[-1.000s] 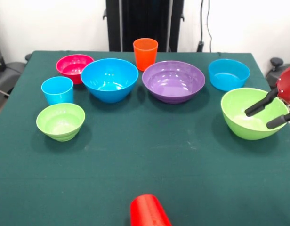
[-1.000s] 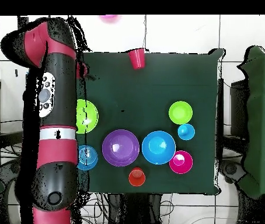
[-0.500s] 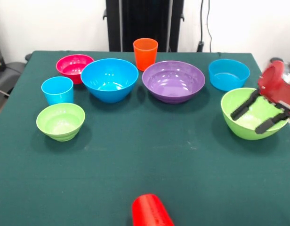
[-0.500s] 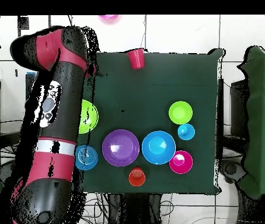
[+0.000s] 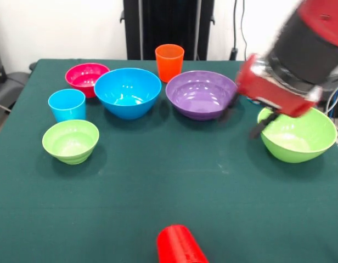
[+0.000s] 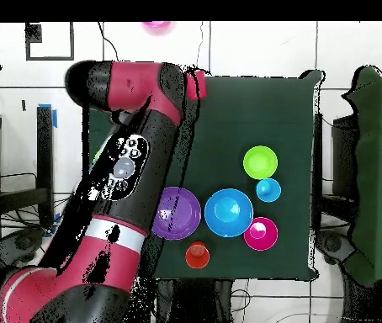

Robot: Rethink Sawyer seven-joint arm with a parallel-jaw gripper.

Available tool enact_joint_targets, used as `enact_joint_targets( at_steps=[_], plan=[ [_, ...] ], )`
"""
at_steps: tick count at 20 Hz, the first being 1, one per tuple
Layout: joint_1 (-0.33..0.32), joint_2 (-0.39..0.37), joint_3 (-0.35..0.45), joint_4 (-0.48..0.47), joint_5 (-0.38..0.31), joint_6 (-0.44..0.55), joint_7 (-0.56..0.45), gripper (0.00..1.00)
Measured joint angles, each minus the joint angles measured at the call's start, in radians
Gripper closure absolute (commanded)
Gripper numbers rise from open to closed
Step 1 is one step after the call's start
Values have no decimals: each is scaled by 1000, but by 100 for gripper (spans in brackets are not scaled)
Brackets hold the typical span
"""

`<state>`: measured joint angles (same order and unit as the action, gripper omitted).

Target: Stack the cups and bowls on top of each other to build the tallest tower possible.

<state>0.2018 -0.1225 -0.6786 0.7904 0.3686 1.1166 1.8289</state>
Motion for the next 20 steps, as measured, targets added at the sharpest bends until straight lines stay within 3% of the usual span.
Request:
enact_joint_targets(
  at_steps=[7, 10, 20],
  plan=[
    [-115, -144, 153, 244, -61, -160, -180, 0],
    [-170, -198, 204, 348, -119, -246, -236, 0],
    [-215, -248, 271, 446, -286, -341, -244, 0]
  ],
)
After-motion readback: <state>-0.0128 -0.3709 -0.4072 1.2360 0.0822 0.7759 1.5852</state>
